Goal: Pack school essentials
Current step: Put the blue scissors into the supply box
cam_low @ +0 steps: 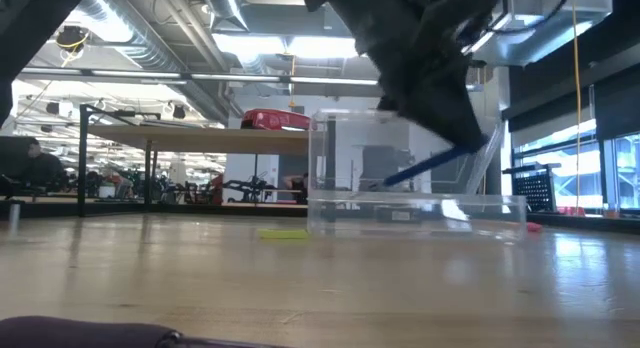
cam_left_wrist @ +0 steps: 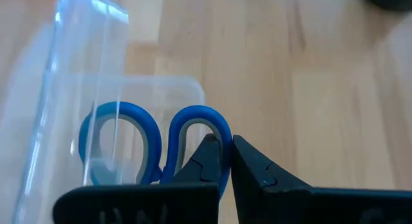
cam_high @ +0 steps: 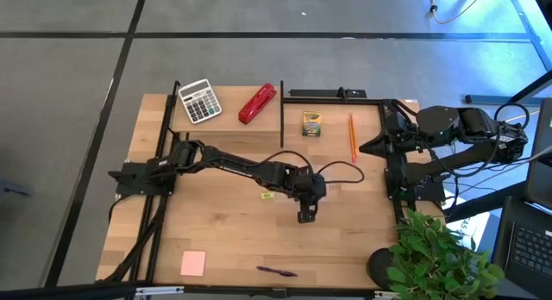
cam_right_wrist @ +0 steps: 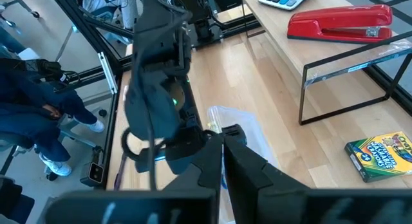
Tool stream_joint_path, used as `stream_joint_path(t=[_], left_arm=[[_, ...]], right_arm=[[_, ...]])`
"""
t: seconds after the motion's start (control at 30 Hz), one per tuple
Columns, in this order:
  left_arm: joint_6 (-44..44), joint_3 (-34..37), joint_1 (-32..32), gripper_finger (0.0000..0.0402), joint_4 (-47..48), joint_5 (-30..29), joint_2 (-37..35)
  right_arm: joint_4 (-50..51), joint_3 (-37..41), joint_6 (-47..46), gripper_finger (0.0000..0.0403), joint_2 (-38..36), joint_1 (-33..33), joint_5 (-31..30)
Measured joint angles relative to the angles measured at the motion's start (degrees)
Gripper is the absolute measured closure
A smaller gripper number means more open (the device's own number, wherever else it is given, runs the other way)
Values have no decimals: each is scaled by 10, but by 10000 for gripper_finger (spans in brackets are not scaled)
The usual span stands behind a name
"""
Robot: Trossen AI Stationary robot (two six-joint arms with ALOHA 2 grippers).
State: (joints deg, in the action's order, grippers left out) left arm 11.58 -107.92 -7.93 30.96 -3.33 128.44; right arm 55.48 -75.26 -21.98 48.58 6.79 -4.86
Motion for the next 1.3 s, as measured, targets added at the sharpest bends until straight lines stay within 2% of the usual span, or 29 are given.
stream_joint_path(t=[0.33, 0.6, 0.93, 1.3], left_arm=[[3, 0, -2, 396, -8, 0, 10], [16, 0, -2, 361, -9, -3, 10], [15, 0, -2, 367, -10, -6, 10], [14, 0, -2, 315, -10, -21, 9]], right_arm=[[-2, 0, 0, 382, 0, 0, 1], [-2, 0, 0, 382, 0, 0, 1], [-2, 0, 0, 382, 0, 0, 1], [-2, 0, 0, 382, 0, 0, 4]])
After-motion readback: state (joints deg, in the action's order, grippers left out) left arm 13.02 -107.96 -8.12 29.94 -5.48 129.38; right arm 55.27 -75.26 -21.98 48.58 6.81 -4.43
